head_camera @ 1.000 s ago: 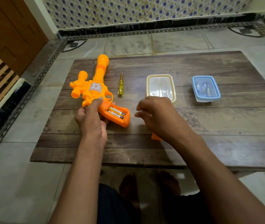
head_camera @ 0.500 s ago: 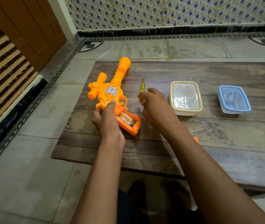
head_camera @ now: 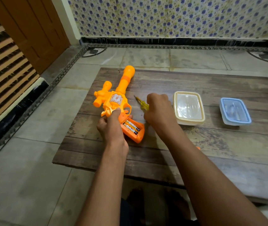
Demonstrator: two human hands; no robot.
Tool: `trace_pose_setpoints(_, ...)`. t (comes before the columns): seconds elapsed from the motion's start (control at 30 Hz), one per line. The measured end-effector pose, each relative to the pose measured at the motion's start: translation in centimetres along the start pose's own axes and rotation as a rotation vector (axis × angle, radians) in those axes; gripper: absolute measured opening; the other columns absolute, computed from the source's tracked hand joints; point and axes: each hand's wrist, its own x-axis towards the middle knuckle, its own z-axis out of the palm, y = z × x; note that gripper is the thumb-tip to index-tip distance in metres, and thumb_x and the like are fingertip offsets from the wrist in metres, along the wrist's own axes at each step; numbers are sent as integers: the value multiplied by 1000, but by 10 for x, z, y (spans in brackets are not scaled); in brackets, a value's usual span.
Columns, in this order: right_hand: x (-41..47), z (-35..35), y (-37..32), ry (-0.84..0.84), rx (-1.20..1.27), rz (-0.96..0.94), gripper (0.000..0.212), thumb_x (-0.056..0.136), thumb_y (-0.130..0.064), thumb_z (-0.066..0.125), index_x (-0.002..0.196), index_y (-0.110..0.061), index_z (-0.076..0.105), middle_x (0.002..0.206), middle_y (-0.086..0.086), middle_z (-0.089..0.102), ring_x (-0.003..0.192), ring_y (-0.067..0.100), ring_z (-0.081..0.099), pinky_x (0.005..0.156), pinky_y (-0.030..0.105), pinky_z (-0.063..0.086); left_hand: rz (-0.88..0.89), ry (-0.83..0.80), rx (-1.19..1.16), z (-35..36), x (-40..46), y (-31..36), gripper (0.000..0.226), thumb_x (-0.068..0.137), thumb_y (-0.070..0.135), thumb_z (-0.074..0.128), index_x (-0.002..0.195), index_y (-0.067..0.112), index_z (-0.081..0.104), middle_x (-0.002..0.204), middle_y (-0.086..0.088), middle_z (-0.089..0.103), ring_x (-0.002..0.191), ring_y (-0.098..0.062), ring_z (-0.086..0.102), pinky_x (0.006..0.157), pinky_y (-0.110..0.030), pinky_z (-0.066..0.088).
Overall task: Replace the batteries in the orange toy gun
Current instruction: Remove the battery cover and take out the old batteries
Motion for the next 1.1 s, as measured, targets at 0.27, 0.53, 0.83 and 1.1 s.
trace_pose_setpoints(0.27, -37, -22, 2, 401, 353, -134, 19, 81, -2, 69, 99, -8, 73, 88, 6, 73, 79, 22, 68, 70, 42, 59, 5, 12, -6, 2, -5, 1, 29, 91, 16, 72, 120, 13, 69, 86, -12, 81, 74, -28, 80, 72, -42, 66)
trace_pose_setpoints(0.53, -41, -25, 3, 444, 408, -239, 15, 86, -6, 75, 101, -10, 72, 89, 2, 72, 77, 16, 68, 66, 41, 58, 2, 3, 11, 4, -10, 2, 33, 94, 17, 70, 127, 16, 65, 97, -14, 81, 76, -26, 81, 77, -44, 66)
trace_pose_setpoints(0.83, -41, -18, 13, 282, 427, -220, 22, 88, -9, 74, 108, -13, 66, 95, -2, 74, 82, 15, 71, 72, 42, 61, -11, -26, 26, 2, -11, 4, 37, 94, 16, 70, 130, 15, 64, 100, -15, 80, 78, -28, 81, 80, -47, 65)
trace_pose_setpoints(1.1, -42, -19, 7, 484, 562, -301, 40, 92, -7, 73, 130, -8, 58, 90, 1, 68, 82, 7, 68, 71, 14, 57, -28, -5, 38, 2, -9, 3, 28, 93, 14, 72, 120, 17, 66, 93, -9, 79, 73, -22, 79, 75, -41, 64)
